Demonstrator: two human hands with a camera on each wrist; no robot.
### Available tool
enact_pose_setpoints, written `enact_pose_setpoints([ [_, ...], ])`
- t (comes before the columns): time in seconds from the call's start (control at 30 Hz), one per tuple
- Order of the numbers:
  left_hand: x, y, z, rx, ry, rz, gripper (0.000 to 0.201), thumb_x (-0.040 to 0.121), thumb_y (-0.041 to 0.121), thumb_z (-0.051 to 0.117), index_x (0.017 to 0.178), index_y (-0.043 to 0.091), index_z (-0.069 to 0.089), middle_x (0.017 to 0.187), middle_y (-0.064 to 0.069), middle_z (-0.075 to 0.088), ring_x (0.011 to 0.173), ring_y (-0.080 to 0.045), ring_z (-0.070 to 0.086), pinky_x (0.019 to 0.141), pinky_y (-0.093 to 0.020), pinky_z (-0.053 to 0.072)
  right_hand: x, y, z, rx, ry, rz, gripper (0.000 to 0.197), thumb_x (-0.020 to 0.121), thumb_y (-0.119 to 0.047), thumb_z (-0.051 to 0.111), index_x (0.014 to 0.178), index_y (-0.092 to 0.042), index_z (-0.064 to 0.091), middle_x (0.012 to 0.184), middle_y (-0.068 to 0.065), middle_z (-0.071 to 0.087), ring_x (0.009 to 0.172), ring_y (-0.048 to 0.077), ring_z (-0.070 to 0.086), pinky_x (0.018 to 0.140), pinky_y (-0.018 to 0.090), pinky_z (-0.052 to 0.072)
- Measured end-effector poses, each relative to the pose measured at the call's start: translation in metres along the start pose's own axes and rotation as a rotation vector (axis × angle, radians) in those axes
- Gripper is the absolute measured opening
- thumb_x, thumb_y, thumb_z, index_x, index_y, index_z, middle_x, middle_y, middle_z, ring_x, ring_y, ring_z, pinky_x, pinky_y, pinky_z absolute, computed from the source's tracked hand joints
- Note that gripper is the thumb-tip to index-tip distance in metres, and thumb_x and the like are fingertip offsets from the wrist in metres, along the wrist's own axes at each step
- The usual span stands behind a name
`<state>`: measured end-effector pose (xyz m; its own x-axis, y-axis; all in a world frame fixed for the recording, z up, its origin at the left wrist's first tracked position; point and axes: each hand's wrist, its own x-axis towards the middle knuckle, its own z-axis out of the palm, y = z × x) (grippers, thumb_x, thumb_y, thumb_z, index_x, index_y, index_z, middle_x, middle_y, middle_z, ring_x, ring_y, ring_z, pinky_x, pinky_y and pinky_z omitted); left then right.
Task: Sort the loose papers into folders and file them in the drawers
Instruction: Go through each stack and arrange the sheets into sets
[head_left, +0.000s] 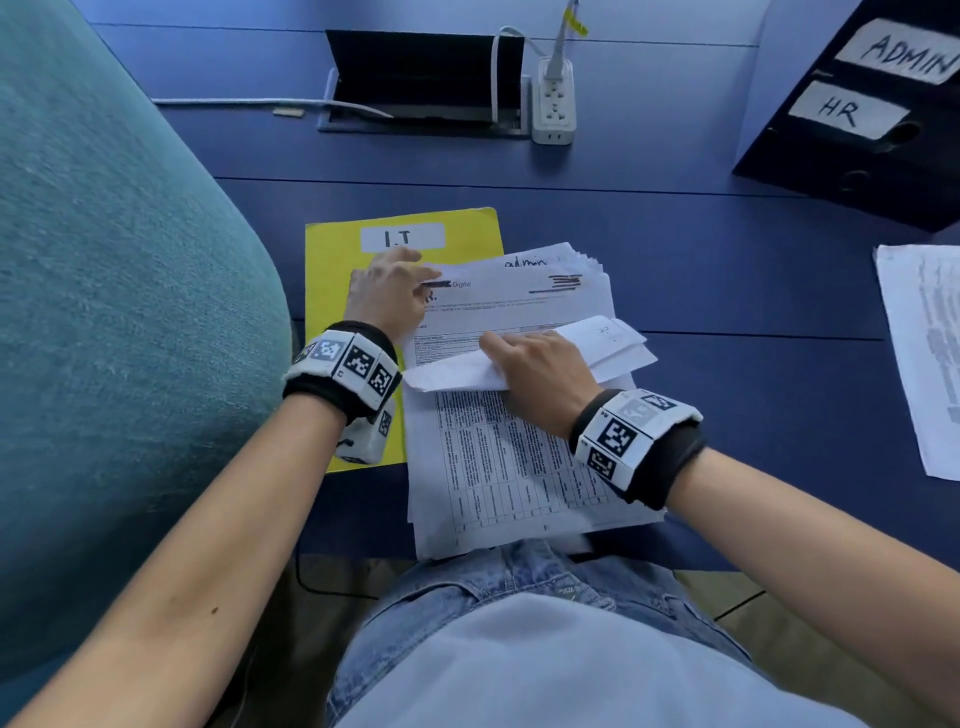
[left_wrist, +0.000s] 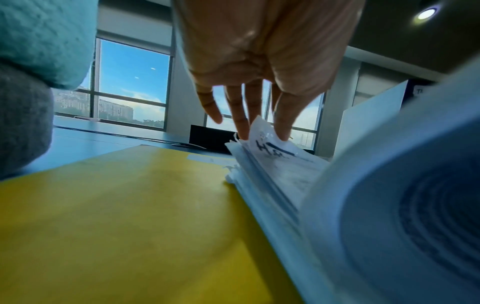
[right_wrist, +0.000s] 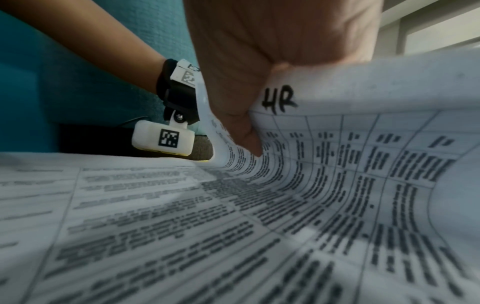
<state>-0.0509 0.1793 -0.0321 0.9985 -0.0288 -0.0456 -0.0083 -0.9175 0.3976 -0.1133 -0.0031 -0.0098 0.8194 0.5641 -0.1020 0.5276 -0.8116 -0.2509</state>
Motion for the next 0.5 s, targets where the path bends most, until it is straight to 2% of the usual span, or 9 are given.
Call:
enact_pose_setpoints([
  [0.07, -0.001, -0.003, -0.002, -0.097, 0.054, 0.011, 0.022, 0.09, 0.009, 0.054, 0.107, 0.009, 0.068, 0.114, -0.01, 0.06, 0.111, -0.027, 0.052, 0.094, -0.034, 0.037, 0.005, 0.001, -0.004, -0.005, 0.015, 0.014, 0.044, 0.075, 0.005, 0.047, 0.117, -0.008, 0.047, 0.091, 0.009, 0.065, 0.08, 0.029, 0.061, 0.071, 0.032, 0.035],
  [0.13, -0.002, -0.004, -0.003, -0.236, 0.074, 0.017, 0.013, 0.088, 0.005, 0.055, 0.091, 0.005, 0.068, 0.087, -0.013, 0.061, 0.085, -0.027, 0.056, 0.076, -0.03, 0.042, 0.011, 0.001, -0.009, 0.01, 0.054, 0.056, 0.061, 0.076, 0.003, 0.05, 0.134, -0.009, 0.035, 0.097, 0.009, 0.064, 0.079, 0.03, 0.06, 0.067, 0.033, 0.035],
  [0.2, -0.004, -0.003, -0.008, -0.402, -0.071, 0.036, 0.015, 0.089, 0.005, 0.055, 0.077, 0.01, 0.064, 0.072, -0.01, 0.055, 0.07, -0.019, 0.048, 0.066, -0.027, 0.036, 0.019, 0.002, -0.014, 0.061, 0.126, 0.095, 0.073, 0.075, 0.004, 0.054, 0.141, -0.007, 0.027, 0.111, 0.013, 0.057, 0.083, 0.033, 0.057, 0.063, 0.032, 0.03],
  [0.27, -0.006, -0.001, -0.015, -0.606, -0.236, 0.068, 0.022, 0.09, 0.013, 0.057, 0.068, 0.017, 0.056, 0.064, 0.002, 0.054, 0.063, -0.011, 0.045, 0.063, -0.026, 0.034, 0.027, 0.006, -0.015, 0.048, 0.189, 0.113, 0.077, 0.071, 0.003, 0.061, 0.142, -0.006, 0.031, 0.12, 0.016, 0.049, 0.093, 0.034, 0.05, 0.063, 0.034, 0.031],
  [0.33, -0.007, 0.002, -0.024, -0.758, -0.307, 0.045, 0.035, 0.08, 0.05, 0.063, 0.063, 0.02, 0.056, 0.059, 0.014, 0.054, 0.058, 0.001, 0.046, 0.062, -0.018, 0.039, 0.031, 0.01, -0.01, -0.084, 0.232, 0.134, 0.064, 0.06, -0.001, 0.071, 0.122, -0.008, 0.054, 0.114, 0.017, 0.049, 0.099, 0.031, 0.04, 0.067, 0.038, 0.038],
  [0.4, -0.006, 0.005, -0.03, -0.846, -0.345, -0.044, 0.066, 0.052, 0.086, 0.054, 0.056, 0.021, 0.064, 0.061, 0.009, 0.065, 0.063, -0.001, 0.06, 0.07, -0.011, 0.046, 0.03, 0.013, -0.006, -0.191, 0.297, 0.168, 0.045, 0.043, -0.003, 0.076, 0.086, -0.01, 0.063, 0.104, 0.015, 0.056, 0.098, 0.026, 0.033, 0.077, 0.045, 0.036],
  [0.43, -0.004, 0.006, -0.032, -0.851, -0.351, -0.07, 0.074, 0.047, 0.091, 0.048, 0.058, 0.021, 0.068, 0.067, 0.007, 0.07, 0.071, -0.004, 0.065, 0.074, -0.012, 0.047, 0.028, 0.013, -0.005, -0.232, 0.314, 0.156, 0.043, 0.038, -0.002, 0.075, 0.078, -0.011, 0.063, 0.102, 0.014, 0.058, 0.102, 0.027, 0.034, 0.084, 0.047, 0.029],
  [0.47, -0.003, 0.008, -0.031, -0.809, -0.339, -0.078, 0.077, 0.053, 0.091, 0.044, 0.067, 0.02, 0.07, 0.078, 0.005, 0.072, 0.081, -0.006, 0.067, 0.076, -0.013, 0.045, 0.024, 0.012, -0.003, -0.251, 0.316, 0.127, 0.044, 0.035, -0.001, 0.073, 0.076, -0.013, 0.064, 0.102, 0.014, 0.06, 0.106, 0.029, 0.037, 0.089, 0.049, 0.024],
  [0.5, -0.001, 0.009, -0.03, -0.727, -0.308, -0.09, 0.076, 0.067, 0.083, 0.042, 0.081, 0.014, 0.072, 0.093, 0.0, 0.072, 0.093, -0.01, 0.065, 0.076, -0.014, 0.042, 0.021, 0.011, 0.0, -0.255, 0.309, 0.089, 0.044, 0.035, 0.0, 0.072, 0.077, -0.014, 0.066, 0.102, 0.015, 0.062, 0.109, 0.033, 0.044, 0.094, 0.052, 0.022],
])
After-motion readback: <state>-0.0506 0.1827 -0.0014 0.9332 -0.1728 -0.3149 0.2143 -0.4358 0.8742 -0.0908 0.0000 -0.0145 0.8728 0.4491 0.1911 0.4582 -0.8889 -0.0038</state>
